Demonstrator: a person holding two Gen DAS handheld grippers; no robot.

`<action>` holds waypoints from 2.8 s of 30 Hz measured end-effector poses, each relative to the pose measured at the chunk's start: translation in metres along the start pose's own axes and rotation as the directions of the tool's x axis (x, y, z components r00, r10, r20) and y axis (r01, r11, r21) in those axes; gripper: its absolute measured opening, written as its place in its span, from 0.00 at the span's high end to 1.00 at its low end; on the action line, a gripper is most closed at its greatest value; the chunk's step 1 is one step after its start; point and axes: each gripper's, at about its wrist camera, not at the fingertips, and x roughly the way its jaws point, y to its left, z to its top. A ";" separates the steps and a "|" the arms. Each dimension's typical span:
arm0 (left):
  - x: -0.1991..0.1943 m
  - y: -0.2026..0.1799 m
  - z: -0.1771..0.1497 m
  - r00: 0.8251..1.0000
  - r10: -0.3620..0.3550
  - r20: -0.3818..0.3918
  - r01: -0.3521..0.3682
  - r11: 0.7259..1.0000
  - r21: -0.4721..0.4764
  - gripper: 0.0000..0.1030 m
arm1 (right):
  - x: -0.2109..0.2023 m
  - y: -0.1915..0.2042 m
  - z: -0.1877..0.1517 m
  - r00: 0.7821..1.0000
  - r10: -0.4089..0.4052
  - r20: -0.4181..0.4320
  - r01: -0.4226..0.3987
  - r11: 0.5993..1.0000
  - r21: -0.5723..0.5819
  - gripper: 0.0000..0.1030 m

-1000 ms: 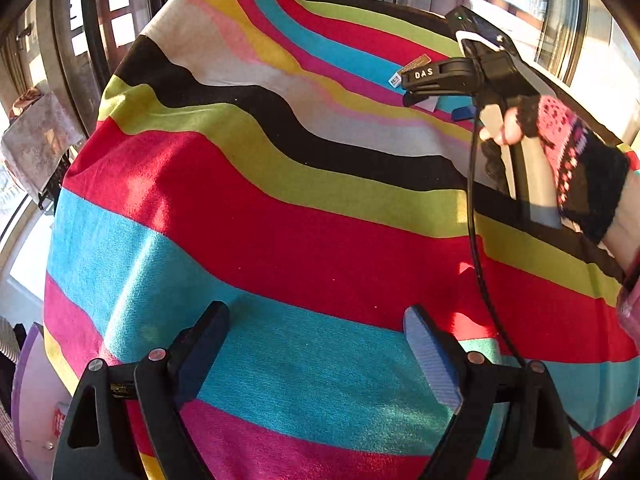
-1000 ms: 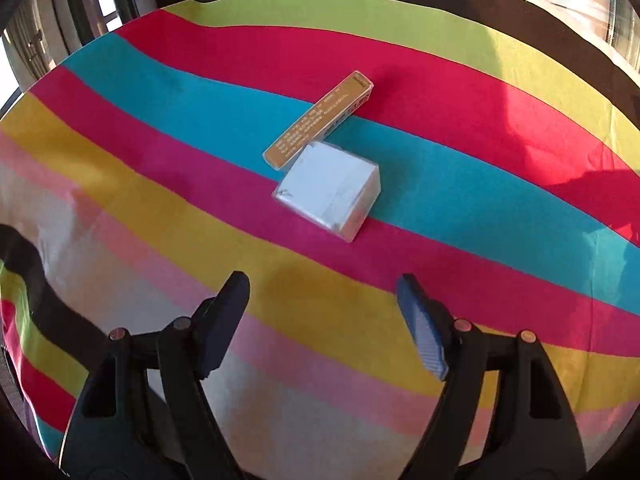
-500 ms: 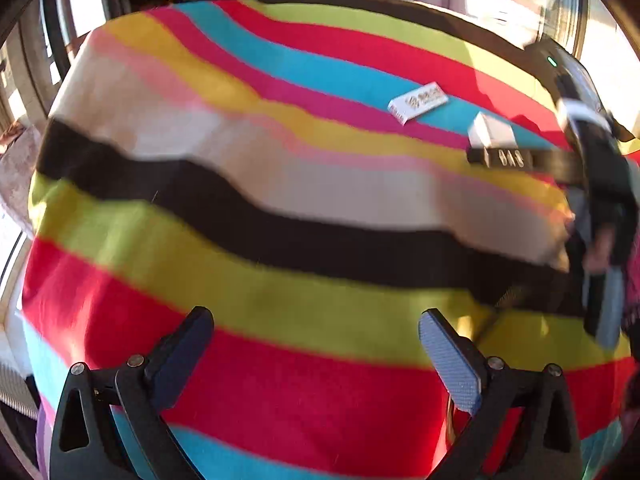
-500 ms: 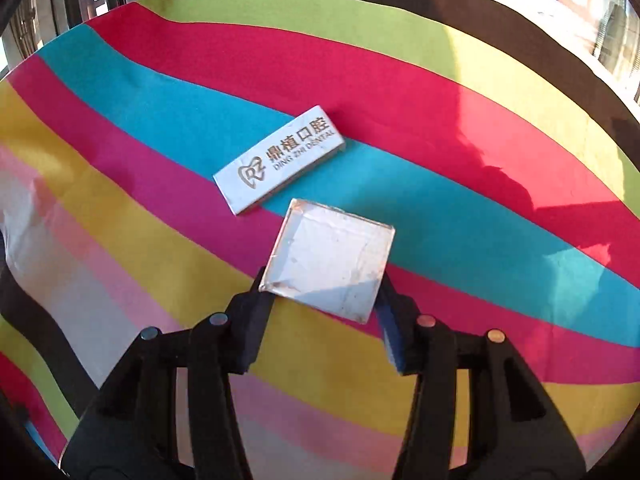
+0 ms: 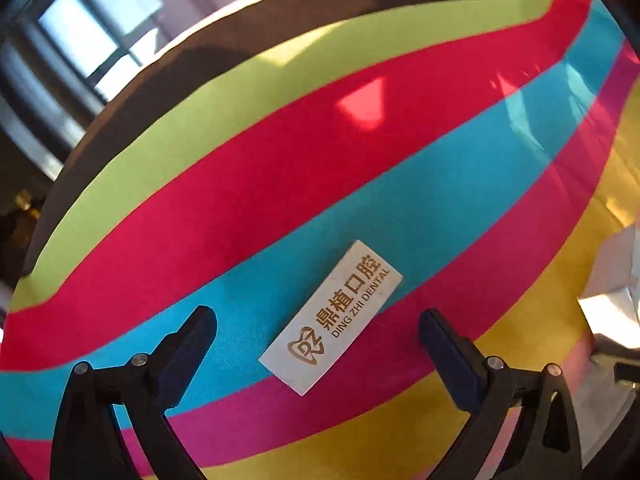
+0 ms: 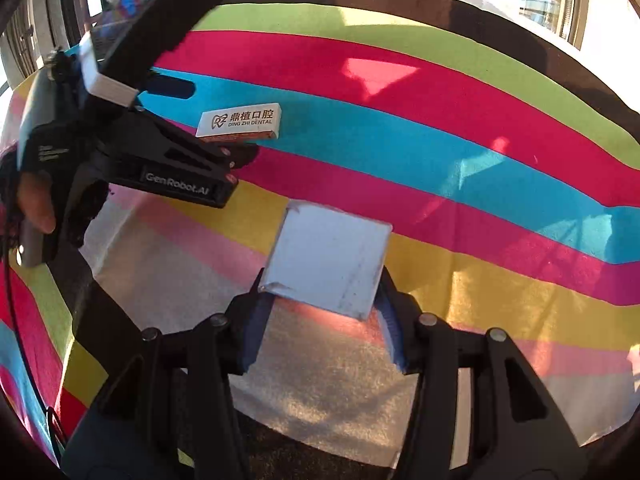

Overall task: Organize objects
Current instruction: 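Grasp the white square box with right gripper while left grasps tan Dingzhi Dental box, then carry the Dingzhi Dental box and white square box over the storage box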

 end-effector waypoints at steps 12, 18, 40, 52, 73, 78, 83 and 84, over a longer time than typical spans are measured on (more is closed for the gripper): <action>-0.025 0.010 -0.047 0.978 -0.189 0.088 0.209 0.885 -0.416 0.69 | 0.003 -0.024 0.003 1.000 0.016 0.002 -0.016 1.000 0.014 0.47; -0.066 -0.024 -0.080 0.989 -0.129 0.065 0.144 0.845 -0.515 0.69 | 0.012 -0.022 0.007 1.000 0.009 0.001 -0.009 1.000 0.008 0.47; -0.194 -0.130 -0.185 0.993 -0.090 0.079 0.120 0.774 -0.622 0.69 | -0.076 -0.016 -0.079 0.999 0.036 0.023 -0.037 0.998 0.041 0.48; -0.224 -0.144 -0.225 0.994 -0.086 0.071 0.111 0.747 -0.655 0.69 | -0.116 0.003 -0.121 0.998 0.061 0.002 -0.061 0.998 -0.023 0.48; -0.276 -0.157 -0.283 0.997 -0.021 0.079 0.070 0.722 -0.689 0.69 | -0.171 0.085 -0.149 0.989 0.149 0.014 -0.141 0.959 -0.247 0.48; -0.281 -0.155 -0.302 0.998 -0.001 0.059 0.042 0.702 -0.711 0.69 | -0.176 0.104 -0.155 0.988 0.157 0.003 -0.149 0.945 -0.292 0.48; -0.289 -0.154 -0.324 0.999 0.017 0.045 0.022 0.675 -0.737 0.69 | -0.178 0.126 -0.162 0.986 0.164 -0.013 -0.159 0.925 -0.345 0.48; -0.290 -0.154 -0.328 0.999 0.022 0.041 0.015 0.672 -0.740 0.69 | -0.179 0.130 -0.164 0.986 0.167 -0.017 -0.162 0.920 -0.358 0.48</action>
